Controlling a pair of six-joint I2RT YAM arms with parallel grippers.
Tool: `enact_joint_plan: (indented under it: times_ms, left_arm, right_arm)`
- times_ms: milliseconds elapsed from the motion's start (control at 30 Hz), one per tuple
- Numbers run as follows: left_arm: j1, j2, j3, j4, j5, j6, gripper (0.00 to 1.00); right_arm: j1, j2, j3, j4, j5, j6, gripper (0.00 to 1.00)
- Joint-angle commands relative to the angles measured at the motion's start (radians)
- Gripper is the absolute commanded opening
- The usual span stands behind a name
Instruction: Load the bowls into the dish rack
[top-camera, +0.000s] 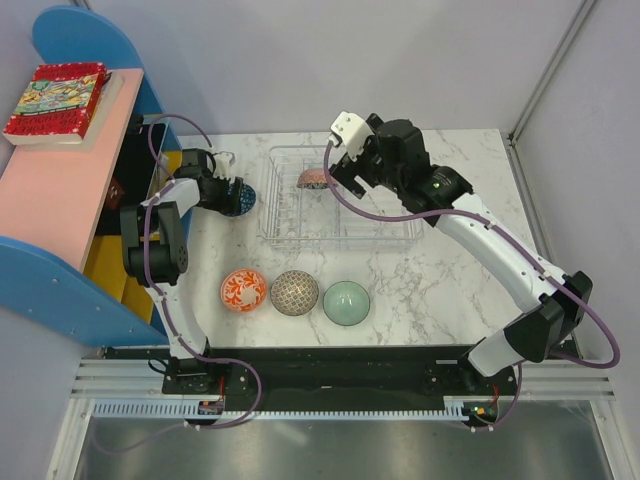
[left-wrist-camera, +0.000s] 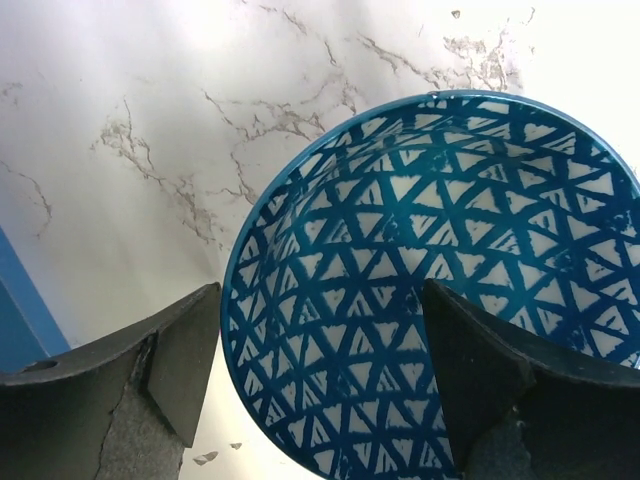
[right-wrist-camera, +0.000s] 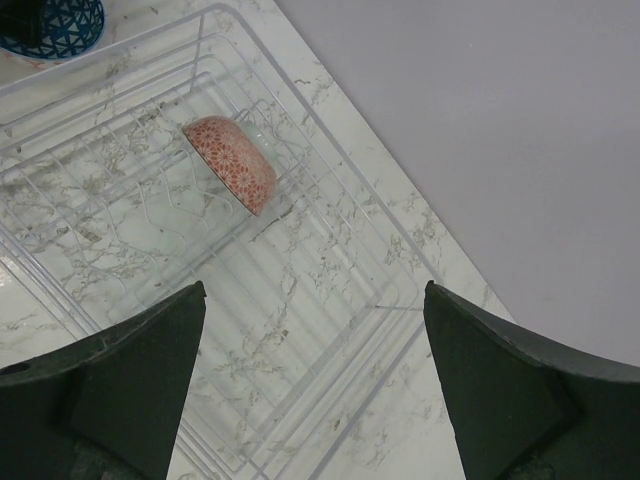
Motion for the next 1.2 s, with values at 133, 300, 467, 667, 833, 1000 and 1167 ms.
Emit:
enact_joint_plan:
  times_ms: [133, 300, 467, 667, 833, 1000, 1167]
  left_arm:
    - [-0.007, -0.044, 0.008, -0.026, 0.015, 0.007, 0.74]
    - [-0.014, -0.035, 0.008, -0.031, 0.012, 0.010, 0.43]
    - [-0.018, -0.053, 0.010, -0.040, 0.016, 0.002, 0.08]
    - [-0.018, -0.189, 0.033, -0.069, 0.012, -0.012, 0.02]
    - [-0.017, -0.343, 0.058, -0.080, -0.031, -0.032, 0.02]
    - [-0.015, -0.469, 0.021, -0.060, 0.113, -0.041, 0.02]
    - [-0.055, -0.573, -0.059, -0.057, 0.462, 0.008, 0.02]
  right_arm:
    - [-0.022, -0.022, -0.024, 0.008, -0.046, 0.037, 0.97]
    - [-0.029, -0.022, -0.035, 0.015, -0.068, 0.059, 0.97]
    - [-0.042, -0.017, -0.051, 0.031, -0.091, 0.111, 0.97]
    - [-0.064, 0.007, -0.041, 0.032, -0.140, 0.178, 0.97]
    - [-0.107, 0.029, -0.027, 0.043, -0.226, 0.277, 0.97]
    - [-0.156, 0.052, -0.031, 0.055, -0.414, 0.396, 0.97]
    - [-0.211, 0.065, -0.073, 0.150, -0.791, 0.646, 0.98]
